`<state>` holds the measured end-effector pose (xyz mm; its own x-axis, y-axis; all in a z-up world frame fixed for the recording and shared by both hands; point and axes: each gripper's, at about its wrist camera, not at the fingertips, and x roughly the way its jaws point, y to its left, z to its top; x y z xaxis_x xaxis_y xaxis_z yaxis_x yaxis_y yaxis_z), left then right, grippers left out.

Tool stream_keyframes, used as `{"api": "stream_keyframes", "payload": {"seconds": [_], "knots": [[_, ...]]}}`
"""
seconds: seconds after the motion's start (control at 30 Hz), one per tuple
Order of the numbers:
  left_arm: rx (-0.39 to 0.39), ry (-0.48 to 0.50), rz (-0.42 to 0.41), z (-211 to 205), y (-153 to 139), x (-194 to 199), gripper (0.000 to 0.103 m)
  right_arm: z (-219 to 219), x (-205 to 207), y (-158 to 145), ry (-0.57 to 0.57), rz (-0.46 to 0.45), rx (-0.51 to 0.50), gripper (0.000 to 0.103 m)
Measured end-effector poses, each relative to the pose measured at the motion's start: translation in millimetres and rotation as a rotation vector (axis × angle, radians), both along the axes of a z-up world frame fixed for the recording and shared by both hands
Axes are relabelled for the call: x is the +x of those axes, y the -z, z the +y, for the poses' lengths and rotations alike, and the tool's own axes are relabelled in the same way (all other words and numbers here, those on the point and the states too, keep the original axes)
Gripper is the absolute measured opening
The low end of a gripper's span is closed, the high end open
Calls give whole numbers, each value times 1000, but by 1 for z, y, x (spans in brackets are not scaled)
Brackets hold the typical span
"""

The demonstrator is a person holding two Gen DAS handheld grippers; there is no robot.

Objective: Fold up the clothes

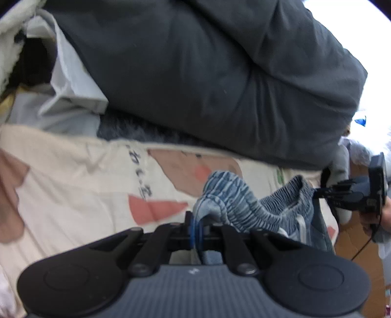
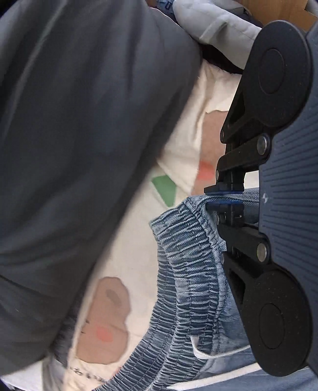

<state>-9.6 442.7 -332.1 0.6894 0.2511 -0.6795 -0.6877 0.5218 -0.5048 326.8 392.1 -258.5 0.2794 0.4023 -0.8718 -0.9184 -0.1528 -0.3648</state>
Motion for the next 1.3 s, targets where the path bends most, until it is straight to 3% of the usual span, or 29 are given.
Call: {"api": "stream_keyframes", "payload": {"seconds": [0.27,0.6,0.8,1.0,1.23,1.3], "knots": [[82,-3,7,24,-16,16,4,32,-4,-5,70,-53,87,1],[115,-27,21,45,-27,23,4,57,-3,-2,107,-64,133,1],[95,-21,101,58,6,36,4,67,3,11,125,-48,128,1],[43,-17,172,71,46,45,5,76,9,49,163,-28,95,2],[50,-14,210,69,56,49,5,73,14,79,188,-2,75,2],[63,-31,186,67,47,44,4,68,16,75,191,4,131,2]]}}
